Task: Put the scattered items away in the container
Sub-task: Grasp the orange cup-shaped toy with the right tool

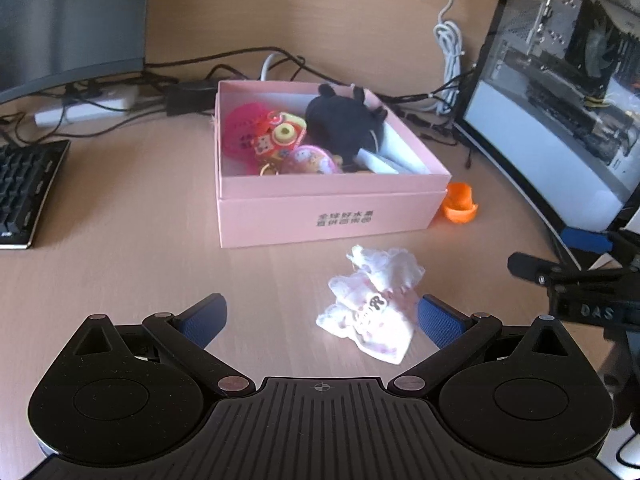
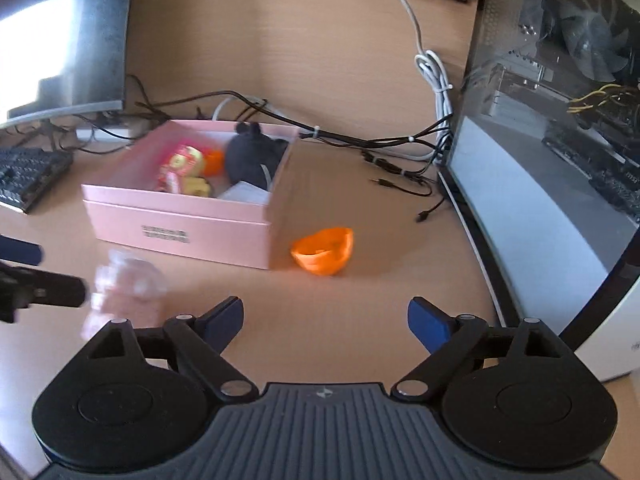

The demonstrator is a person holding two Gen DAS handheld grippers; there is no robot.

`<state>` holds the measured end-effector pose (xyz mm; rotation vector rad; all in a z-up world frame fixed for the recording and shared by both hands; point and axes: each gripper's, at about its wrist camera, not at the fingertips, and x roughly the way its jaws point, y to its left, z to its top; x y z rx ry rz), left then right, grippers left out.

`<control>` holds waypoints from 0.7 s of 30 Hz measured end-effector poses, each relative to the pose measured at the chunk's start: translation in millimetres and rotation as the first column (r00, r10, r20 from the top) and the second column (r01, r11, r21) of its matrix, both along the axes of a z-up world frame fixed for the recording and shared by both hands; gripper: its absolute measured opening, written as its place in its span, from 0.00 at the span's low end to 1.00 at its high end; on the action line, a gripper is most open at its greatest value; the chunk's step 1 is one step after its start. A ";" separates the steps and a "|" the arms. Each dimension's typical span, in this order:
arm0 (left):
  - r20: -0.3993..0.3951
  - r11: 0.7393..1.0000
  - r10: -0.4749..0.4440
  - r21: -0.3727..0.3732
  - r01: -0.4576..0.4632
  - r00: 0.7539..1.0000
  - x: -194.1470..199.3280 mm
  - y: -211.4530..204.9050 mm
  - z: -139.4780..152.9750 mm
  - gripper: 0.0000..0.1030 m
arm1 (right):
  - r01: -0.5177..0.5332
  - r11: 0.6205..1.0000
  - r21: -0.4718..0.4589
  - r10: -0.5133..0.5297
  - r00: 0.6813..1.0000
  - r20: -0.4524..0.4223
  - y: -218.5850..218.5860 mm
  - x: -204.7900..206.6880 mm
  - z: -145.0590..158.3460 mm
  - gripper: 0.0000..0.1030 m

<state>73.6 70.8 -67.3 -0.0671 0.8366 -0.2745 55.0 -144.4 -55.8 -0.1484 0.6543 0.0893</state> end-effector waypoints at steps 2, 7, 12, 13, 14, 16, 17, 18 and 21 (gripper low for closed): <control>-0.018 1.000 0.016 0.017 -0.016 1.000 -1.3 -8.4 -1.2 1.00 | -0.026 0.999 -0.029 0.026 0.999 0.022 -6.5 6.5 -3.3 0.87; -0.015 0.990 0.092 0.109 -0.090 0.996 -4.2 -27.8 5.7 1.00 | -0.109 0.988 -0.113 0.115 0.992 0.049 -12.5 31.0 -14.2 0.88; 0.012 0.972 0.166 0.166 -0.165 0.986 -10.1 -38.3 16.8 1.00 | -0.248 0.962 -0.111 0.253 0.967 0.029 -13.1 65.3 -25.6 0.88; 0.013 0.964 0.192 0.184 -0.191 0.981 -10.7 -39.2 18.1 1.00 | -0.277 0.953 -0.123 0.281 0.960 0.013 -10.6 73.4 -28.4 0.84; 0.011 0.956 0.224 0.193 -0.222 0.975 -11.5 -39.2 19.7 1.00 | -0.308 0.942 -0.138 0.310 0.951 -0.001 -7.7 80.8 -31.0 0.80; 0.013 0.945 0.264 0.195 -0.262 0.964 -14.8 -37.8 23.2 1.00 | -0.347 0.925 -0.157 0.352 0.936 0.000 -3.2 90.5 -34.3 0.78; 0.020 0.937 0.284 0.205 -0.282 0.959 -16.6 -37.2 24.9 1.00 | -0.364 0.918 -0.158 0.369 0.929 0.000 -2.1 95.4 -35.9 0.77; 0.026 0.928 0.309 0.212 -0.308 0.951 -18.3 -36.0 26.5 1.00 | -0.375 0.913 -0.157 0.379 0.925 -0.005 -1.2 100.2 -37.8 0.74; 0.025 0.903 0.381 0.204 -0.378 0.924 -22.0 -30.6 29.0 1.00 | -0.412 0.900 -0.145 0.414 0.910 -0.019 0.6 109.8 -41.9 0.63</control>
